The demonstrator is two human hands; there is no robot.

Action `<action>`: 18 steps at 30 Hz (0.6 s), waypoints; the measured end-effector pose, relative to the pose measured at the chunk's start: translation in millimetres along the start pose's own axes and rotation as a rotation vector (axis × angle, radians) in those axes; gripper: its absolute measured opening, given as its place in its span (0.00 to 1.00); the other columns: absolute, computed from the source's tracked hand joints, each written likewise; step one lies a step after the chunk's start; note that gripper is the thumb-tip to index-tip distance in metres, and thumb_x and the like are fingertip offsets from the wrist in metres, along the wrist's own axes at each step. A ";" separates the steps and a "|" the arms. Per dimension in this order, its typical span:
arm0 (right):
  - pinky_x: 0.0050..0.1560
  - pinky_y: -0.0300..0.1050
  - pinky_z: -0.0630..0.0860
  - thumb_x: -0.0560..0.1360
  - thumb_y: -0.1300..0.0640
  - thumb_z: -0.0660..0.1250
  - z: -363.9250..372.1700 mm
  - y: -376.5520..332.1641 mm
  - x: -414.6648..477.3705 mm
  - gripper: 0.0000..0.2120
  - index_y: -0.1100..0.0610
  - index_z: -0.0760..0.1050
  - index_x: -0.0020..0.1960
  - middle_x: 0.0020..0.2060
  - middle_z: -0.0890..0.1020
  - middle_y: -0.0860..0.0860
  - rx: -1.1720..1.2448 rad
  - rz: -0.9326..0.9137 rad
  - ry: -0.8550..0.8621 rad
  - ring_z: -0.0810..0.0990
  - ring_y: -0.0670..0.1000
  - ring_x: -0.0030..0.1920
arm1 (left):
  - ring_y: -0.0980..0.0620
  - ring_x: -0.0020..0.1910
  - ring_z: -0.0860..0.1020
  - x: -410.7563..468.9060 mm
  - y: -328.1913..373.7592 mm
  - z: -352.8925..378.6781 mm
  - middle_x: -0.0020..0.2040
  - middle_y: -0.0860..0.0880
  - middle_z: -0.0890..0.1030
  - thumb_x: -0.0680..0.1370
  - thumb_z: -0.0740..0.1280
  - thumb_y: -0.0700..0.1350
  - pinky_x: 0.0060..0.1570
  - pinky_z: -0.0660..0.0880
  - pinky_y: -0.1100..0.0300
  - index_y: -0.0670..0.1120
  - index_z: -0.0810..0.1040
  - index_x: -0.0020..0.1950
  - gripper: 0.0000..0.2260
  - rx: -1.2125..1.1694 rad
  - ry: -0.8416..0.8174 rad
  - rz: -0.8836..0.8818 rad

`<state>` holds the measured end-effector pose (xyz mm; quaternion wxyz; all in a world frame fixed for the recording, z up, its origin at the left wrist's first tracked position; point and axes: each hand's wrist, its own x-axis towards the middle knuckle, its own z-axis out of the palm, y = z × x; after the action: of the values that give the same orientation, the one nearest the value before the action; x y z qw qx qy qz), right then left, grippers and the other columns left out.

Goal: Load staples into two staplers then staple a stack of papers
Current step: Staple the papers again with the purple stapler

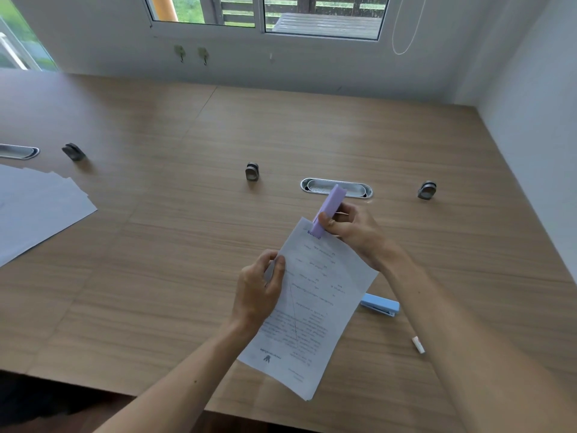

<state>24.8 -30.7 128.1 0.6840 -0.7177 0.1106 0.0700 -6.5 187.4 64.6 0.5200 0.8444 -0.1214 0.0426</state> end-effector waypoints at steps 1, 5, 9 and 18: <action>0.62 0.59 0.76 0.74 0.51 0.74 1.3 0.6 0.7 0.15 0.61 0.81 0.54 0.50 0.86 0.58 -0.014 -0.009 0.015 0.83 0.52 0.49 | 0.60 0.35 0.80 -0.2 -0.2 0.4 0.38 0.58 0.81 0.82 0.65 0.44 0.31 0.70 0.72 0.47 0.79 0.49 0.05 -0.003 -0.001 -0.002; 0.50 0.48 0.75 0.77 0.55 0.71 6.8 2.2 2.4 0.08 0.61 0.80 0.51 0.43 0.84 0.53 -0.058 -0.045 0.082 0.80 0.49 0.43 | 0.59 0.36 0.80 -1.6 0.4 3.3 0.39 0.57 0.82 0.82 0.64 0.45 0.32 0.71 0.71 0.47 0.79 0.50 0.05 -0.010 -0.002 -0.004; 0.49 0.46 0.75 0.77 0.56 0.71 8.0 2.8 1.8 0.07 0.60 0.80 0.50 0.43 0.84 0.52 -0.070 -0.054 0.106 0.80 0.48 0.43 | 0.57 0.37 0.81 -3.2 0.2 4.0 0.39 0.55 0.82 0.82 0.64 0.45 0.32 0.73 0.67 0.47 0.79 0.50 0.05 -0.029 -0.001 -0.014; 0.48 0.44 0.75 0.77 0.56 0.71 4.6 1.0 -3.3 0.03 0.56 0.80 0.48 0.42 0.84 0.51 -0.089 -0.062 0.131 0.79 0.48 0.42 | 0.56 0.37 0.81 -4.7 1.4 6.9 0.39 0.55 0.83 0.82 0.64 0.47 0.33 0.76 0.60 0.48 0.80 0.50 0.06 -0.040 -0.006 -0.020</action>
<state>21.6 -25.9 127.7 0.6446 -0.7534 0.1295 0.0066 -11.8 181.4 61.7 0.5366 0.8353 -0.1154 0.0325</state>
